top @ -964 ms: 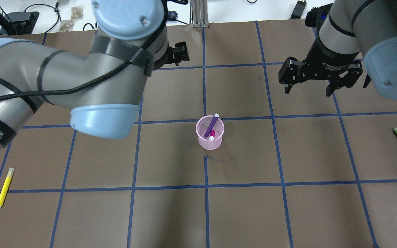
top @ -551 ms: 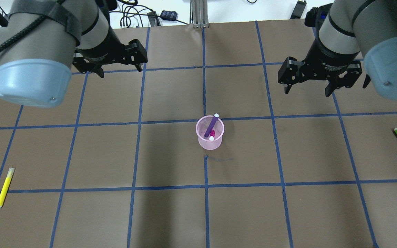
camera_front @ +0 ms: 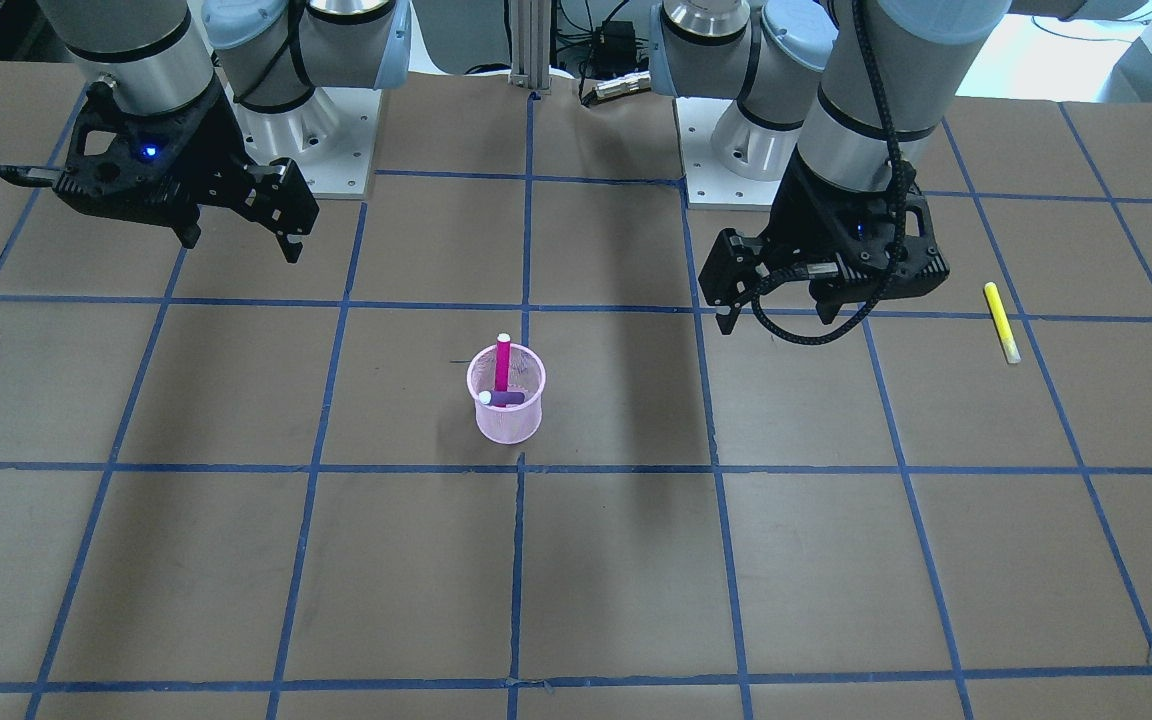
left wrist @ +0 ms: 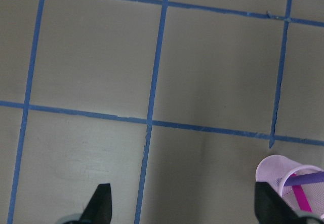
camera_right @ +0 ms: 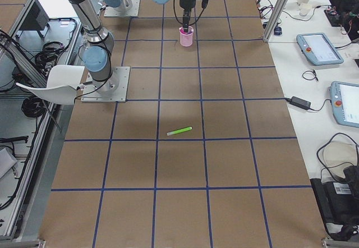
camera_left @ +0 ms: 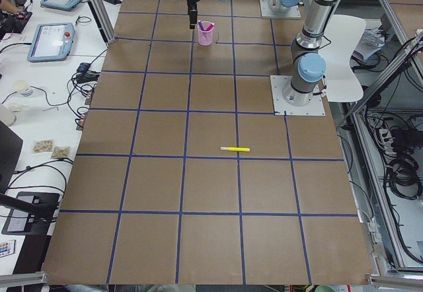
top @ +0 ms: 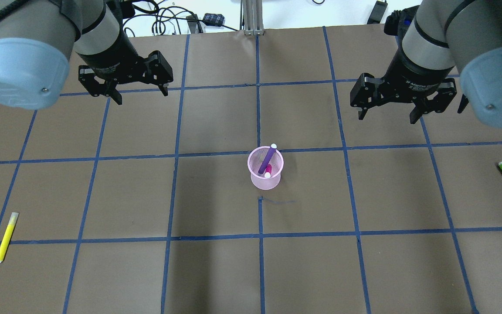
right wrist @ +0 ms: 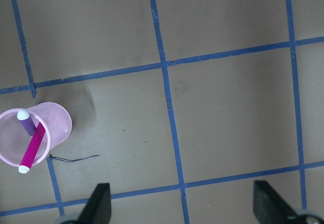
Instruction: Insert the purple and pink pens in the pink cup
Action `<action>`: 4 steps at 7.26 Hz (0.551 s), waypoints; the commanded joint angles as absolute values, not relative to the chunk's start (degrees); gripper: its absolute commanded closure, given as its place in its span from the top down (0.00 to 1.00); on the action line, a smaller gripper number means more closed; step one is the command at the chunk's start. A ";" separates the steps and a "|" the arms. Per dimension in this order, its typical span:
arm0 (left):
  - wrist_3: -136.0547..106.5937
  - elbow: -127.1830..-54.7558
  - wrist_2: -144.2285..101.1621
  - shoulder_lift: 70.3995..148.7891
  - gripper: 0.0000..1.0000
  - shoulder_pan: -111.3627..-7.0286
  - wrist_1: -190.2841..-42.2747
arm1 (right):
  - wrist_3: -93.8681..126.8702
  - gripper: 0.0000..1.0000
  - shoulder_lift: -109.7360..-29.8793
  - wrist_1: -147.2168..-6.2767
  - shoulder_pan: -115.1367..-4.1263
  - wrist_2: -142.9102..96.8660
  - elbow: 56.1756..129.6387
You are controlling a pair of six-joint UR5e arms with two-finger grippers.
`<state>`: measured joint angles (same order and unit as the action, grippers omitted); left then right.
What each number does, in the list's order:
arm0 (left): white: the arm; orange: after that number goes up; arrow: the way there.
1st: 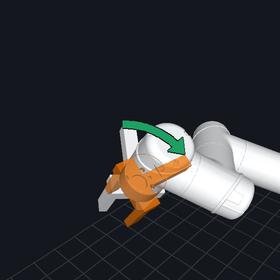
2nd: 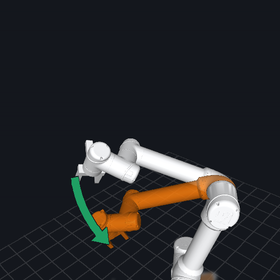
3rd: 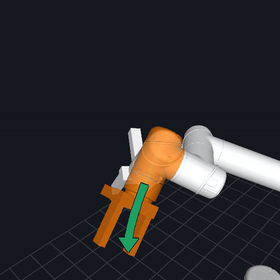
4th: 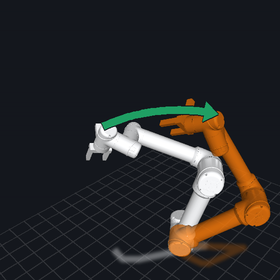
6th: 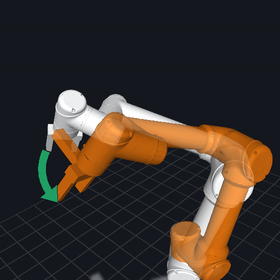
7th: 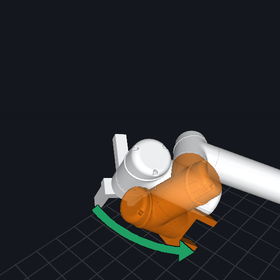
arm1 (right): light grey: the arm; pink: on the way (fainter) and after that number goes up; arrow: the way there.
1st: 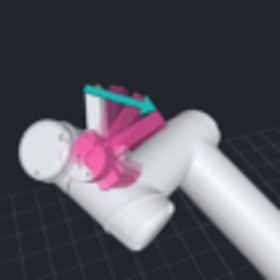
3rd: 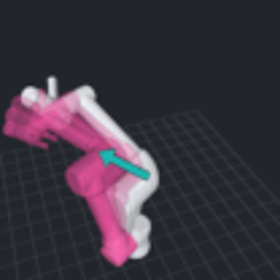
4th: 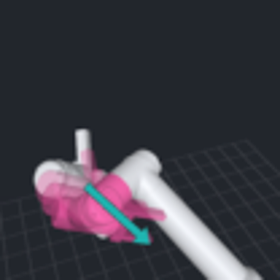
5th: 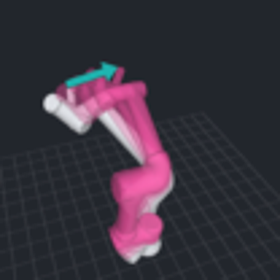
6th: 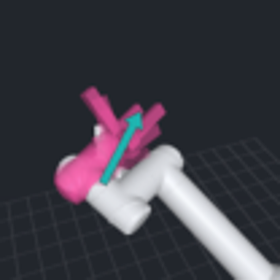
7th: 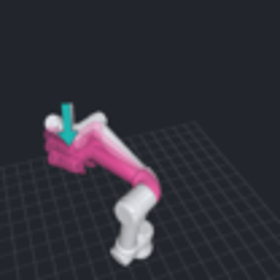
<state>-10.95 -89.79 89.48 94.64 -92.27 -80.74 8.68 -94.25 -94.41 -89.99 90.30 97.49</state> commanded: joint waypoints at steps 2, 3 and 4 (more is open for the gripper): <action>-7.16 -88.24 89.47 94.77 1.00 -92.63 -83.14 | 10.20 1.00 -94.31 -94.04 -90.26 90.09 97.38; -3.81 -88.50 89.73 93.35 1.00 -92.46 -84.36 | 10.20 1.00 -94.31 -93.96 -90.26 89.65 97.38; -3.78 -88.68 89.65 93.34 1.00 -92.29 -84.20 | 10.11 1.00 -94.22 -94.04 -90.26 89.74 97.47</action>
